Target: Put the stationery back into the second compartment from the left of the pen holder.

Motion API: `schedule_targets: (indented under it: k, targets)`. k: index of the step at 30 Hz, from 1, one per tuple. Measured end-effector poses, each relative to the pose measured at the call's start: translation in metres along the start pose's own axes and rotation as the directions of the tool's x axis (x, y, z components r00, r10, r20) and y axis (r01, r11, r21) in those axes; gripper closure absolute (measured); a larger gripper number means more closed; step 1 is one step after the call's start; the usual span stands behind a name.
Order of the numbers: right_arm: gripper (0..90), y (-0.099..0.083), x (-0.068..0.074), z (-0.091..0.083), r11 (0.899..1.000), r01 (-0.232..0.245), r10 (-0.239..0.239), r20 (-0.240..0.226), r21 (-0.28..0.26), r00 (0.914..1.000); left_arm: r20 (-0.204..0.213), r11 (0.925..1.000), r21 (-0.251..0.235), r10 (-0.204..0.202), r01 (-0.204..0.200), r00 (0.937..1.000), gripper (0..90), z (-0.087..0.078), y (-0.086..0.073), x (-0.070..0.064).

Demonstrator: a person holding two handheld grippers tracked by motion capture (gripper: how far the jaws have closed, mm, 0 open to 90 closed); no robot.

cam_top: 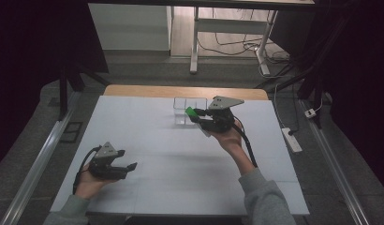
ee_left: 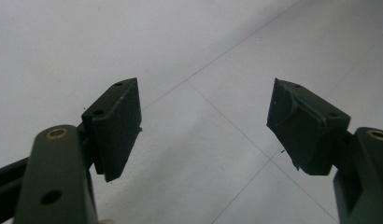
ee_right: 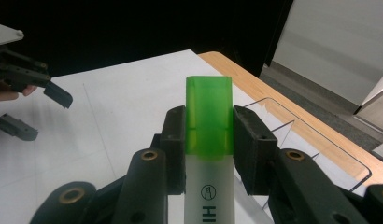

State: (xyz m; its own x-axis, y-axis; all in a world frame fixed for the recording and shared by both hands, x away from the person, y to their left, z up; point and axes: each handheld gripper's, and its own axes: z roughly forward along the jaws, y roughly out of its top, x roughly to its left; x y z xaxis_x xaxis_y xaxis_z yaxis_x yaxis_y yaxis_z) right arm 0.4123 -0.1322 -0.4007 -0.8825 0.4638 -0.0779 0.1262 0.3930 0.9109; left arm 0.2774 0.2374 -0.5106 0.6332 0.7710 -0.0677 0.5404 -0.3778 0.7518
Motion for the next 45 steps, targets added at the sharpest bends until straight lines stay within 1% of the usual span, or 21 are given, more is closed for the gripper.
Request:
schedule_targets:
  k: [2,5,6,8,16,19,20,22,25,29,34,36,38,40,44,45]
  targets:
    - [65.9,0.000,-0.002,0.003,1.000,0.001,-0.001,0.008,0.002,1.0000,0.000,1.0000,0.000,0.000,0.000,1.0000,26.3,0.000,0.000,0.001]
    - [65.9,0.003,-0.004,0.006,1.000,-0.010,0.010,0.018,0.002,0.9998,0.001,1.0000,-0.001,-0.001,0.001,1.0000,26.3,-0.001,-0.001,0.001]
    - [65.9,0.004,-0.005,0.007,1.000,-0.016,0.015,0.028,0.005,0.9995,0.001,1.0000,0.000,-0.001,0.001,1.0000,26.3,-0.001,-0.001,0.001]
    - [65.9,0.006,-0.008,0.009,1.000,-0.021,0.021,0.026,-0.004,0.9994,0.001,1.0000,0.000,0.000,0.000,1.0000,26.3,0.000,-0.001,0.001]
    - [65.9,0.014,-0.017,0.017,1.000,-0.030,0.030,0.042,0.000,0.9987,0.005,1.0000,0.006,0.001,-0.001,1.0000,26.3,0.001,-0.001,0.001]
    - [65.9,0.017,-0.020,0.020,0.999,-0.036,0.037,0.043,-0.010,0.9984,0.007,1.0000,0.008,0.002,-0.002,1.0000,26.3,0.001,-0.001,0.001]
    - [65.9,0.018,-0.022,0.020,0.999,-0.033,0.034,0.045,-0.011,0.9984,0.007,1.0000,0.009,0.002,-0.002,1.0000,26.3,0.001,-0.001,0.001]
    - [65.9,0.020,-0.024,0.022,0.999,-0.041,0.042,0.047,-0.014,0.9980,0.005,1.0000,0.009,0.002,-0.002,1.0000,26.3,0.002,-0.002,0.001]
    - [65.9,0.022,-0.027,0.026,0.999,-0.047,0.048,0.052,-0.014,0.9975,-0.006,0.9999,-0.003,0.011,-0.011,0.9999,26.7,0.000,-0.001,0.000]
    - [65.9,0.024,-0.031,0.032,0.999,-0.043,0.043,0.072,-0.006,0.9965,-0.003,0.9999,-0.006,0.008,-0.008,1.0000,26.9,0.000,-0.002,0.001]
    - [65.8,0.027,-0.038,0.039,0.999,-0.051,0.051,0.085,-0.005,0.9951,0.003,1.0000,0.001,0.009,-0.009,1.0000,26.9,0.001,-0.001,0.000]
    - [65.9,0.027,-0.041,0.041,0.998,-0.058,0.060,0.089,-0.021,0.9942,0.005,0.9999,0.002,0.010,-0.010,0.9999,26.8,0.002,-0.001,0.000]
    - [65.9,0.027,-0.043,0.043,0.997,-0.065,0.068,0.106,-0.030,0.9921,0.005,1.0000,-0.001,0.007,-0.007,1.0000,26.8,0.001,-0.001,0.001]
    - [65.8,0.026,-0.045,0.046,0.997,-0.074,0.078,0.106,-0.036,0.9913,0.006,1.0000,-0.004,0.005,-0.005,1.0000,26.8,0.001,-0.001,0.001]
    - [65.8,0.025,-0.048,0.052,0.996,-0.079,0.084,0.098,-0.045,0.9917,0.008,1.0000,-0.002,0.006,-0.006,0.9999,26.8,0.001,-0.002,0.002]
    - [65.8,0.025,-0.049,0.054,0.996,-0.078,0.082,0.100,-0.040,0.9916,0.008,1.0000,-0.001,0.006,-0.006,0.9999,26.8,0.001,-0.002,0.002]
